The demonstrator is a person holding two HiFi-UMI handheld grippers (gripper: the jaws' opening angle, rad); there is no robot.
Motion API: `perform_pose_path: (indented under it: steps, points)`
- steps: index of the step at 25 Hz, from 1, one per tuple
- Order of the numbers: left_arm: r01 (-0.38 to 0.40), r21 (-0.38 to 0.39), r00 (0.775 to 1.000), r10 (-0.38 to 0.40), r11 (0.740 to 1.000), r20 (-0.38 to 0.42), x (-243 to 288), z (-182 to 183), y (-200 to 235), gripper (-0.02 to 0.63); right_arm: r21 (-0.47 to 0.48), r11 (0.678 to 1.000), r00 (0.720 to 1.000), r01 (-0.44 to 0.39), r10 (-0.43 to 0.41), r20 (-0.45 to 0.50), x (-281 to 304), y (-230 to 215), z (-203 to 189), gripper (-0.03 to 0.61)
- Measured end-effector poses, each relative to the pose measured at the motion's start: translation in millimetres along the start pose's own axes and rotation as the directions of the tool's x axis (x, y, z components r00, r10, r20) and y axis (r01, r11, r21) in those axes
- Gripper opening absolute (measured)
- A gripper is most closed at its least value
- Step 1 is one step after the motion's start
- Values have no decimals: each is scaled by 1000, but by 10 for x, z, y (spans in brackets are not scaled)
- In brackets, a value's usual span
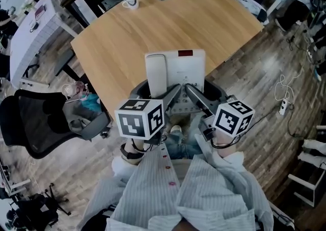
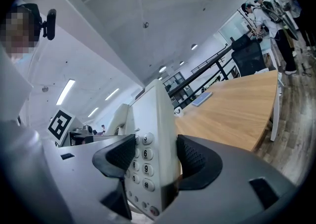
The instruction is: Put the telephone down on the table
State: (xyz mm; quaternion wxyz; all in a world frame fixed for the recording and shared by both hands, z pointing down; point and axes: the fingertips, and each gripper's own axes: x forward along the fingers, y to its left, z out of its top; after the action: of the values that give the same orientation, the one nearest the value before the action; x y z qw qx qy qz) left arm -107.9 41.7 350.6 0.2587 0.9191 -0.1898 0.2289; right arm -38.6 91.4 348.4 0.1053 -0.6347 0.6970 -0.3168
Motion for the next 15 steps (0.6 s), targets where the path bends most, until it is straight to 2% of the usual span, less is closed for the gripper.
perform_pose_path:
  steps: [7, 15]
  points:
    - [-53, -37, 999, 53, 998, 6, 229, 135, 177, 393, 2, 999, 998, -49, 49, -47, 294, -194, 126, 265]
    - [-125, -85, 992, 127, 988, 11, 757, 485, 294, 393, 9, 993, 987, -115, 115, -108, 676, -657, 512, 265]
